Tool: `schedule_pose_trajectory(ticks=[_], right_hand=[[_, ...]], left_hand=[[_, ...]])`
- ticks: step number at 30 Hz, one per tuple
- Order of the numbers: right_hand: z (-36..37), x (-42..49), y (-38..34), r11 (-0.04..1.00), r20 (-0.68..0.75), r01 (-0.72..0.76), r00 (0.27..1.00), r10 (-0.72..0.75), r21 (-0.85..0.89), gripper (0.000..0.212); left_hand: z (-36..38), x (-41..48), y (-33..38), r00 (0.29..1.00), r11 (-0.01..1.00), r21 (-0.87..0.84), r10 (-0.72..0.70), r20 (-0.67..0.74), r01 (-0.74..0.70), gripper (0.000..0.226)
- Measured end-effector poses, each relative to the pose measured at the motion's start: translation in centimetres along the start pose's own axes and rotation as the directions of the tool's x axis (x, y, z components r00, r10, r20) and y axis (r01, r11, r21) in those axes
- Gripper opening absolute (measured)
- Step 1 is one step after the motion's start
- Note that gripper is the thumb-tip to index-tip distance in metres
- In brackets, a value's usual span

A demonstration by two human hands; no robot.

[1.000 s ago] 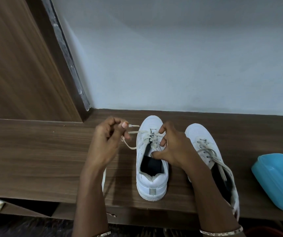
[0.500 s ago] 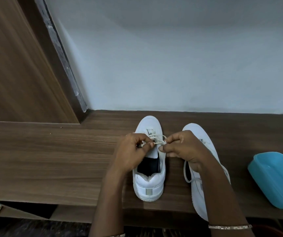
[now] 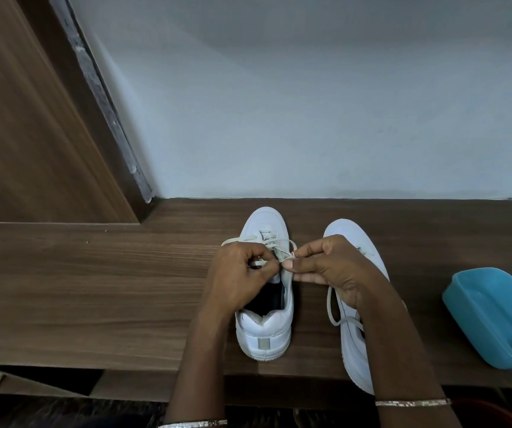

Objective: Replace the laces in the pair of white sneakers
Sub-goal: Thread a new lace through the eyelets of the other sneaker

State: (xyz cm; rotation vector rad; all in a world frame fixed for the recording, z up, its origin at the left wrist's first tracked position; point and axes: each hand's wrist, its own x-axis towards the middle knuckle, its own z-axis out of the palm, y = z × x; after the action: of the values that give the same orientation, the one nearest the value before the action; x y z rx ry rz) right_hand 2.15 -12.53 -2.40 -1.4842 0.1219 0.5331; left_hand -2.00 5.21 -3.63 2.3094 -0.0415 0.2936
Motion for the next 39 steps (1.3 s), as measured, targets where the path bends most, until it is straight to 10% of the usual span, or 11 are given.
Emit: schedule_pose_trajectory(ticks=[39], right_hand=[[0.5,0.1,0.1,0.991,-0.018,0.040,0.999,-0.043,-0.127,0.012]], left_hand=[[0.5,0.3,-1.6,0.998,0.986,-0.154,0.059,0.011,-0.056,0.009]])
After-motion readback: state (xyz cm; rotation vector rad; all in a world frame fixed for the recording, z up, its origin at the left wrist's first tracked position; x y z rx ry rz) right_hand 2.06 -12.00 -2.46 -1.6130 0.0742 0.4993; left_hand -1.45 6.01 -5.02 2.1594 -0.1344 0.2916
